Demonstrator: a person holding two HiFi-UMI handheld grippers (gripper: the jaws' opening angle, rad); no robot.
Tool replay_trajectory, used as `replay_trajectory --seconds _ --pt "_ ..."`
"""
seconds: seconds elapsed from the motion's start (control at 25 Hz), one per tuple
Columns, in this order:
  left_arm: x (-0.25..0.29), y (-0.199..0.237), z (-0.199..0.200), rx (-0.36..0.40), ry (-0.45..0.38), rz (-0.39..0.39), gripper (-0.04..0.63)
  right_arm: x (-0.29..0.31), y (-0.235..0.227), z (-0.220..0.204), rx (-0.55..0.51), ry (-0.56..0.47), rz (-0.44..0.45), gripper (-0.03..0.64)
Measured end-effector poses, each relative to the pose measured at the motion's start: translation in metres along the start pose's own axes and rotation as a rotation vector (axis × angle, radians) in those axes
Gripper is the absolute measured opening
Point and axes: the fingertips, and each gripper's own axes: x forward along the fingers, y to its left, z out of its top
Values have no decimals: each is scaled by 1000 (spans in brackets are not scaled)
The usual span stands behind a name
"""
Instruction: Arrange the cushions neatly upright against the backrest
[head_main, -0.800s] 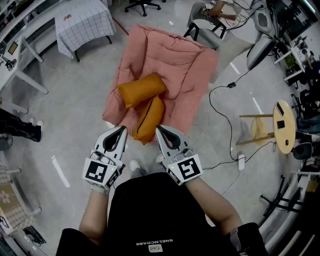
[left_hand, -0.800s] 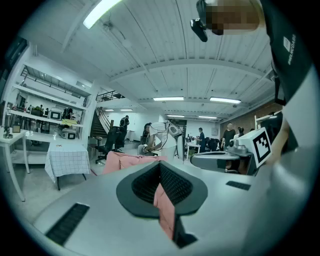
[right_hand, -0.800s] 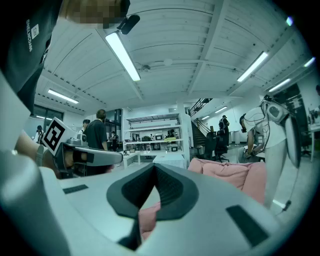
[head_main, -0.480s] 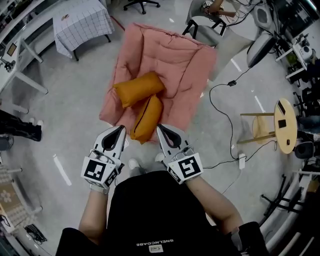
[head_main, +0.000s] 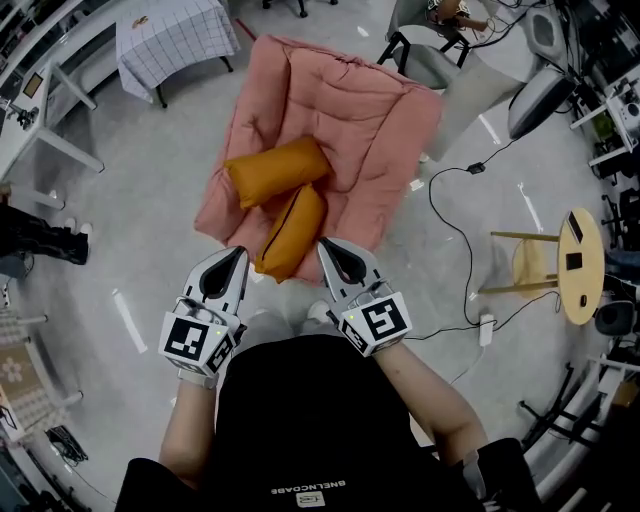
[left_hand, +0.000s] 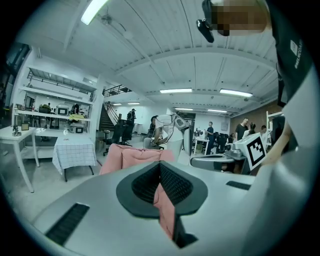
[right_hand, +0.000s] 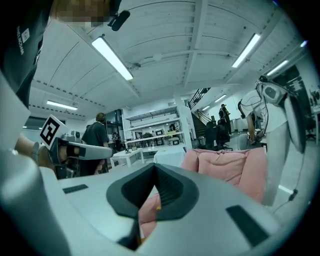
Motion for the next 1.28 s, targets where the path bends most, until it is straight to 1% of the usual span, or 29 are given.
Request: replay_trajectory --seconds 0.12,0.28,0.48,0.64,0.76,0.88,1.08,1.28 --pt "2 2 -5 -13 13 31 12 -2 -12 -10 18 23 -4 8" --pt "8 9 -13 -23 35 52 12 1 -25 -19 25 48 -17 8" --pt "25 27 -18 -31 58 10 12 21 -35 -30 18 92 -48 8" --pt "42 53 -21 -24 98 -24 12 48 -40 -37 21 126 -78 8" --pt "56 79 -20 -33 115 -63 13 74 -40 -42 25 159 -105 9" --pt "73 106 -18 -31 123 -122 14 100 -46 -48 41 191 -158 9" --pt "100 142 -16 -20 155 -214 14 129 -59 -59 94 232 -261 9" --pt "123 161 -28 17 215 -318 15 143 -70 -88 171 300 -350 11"
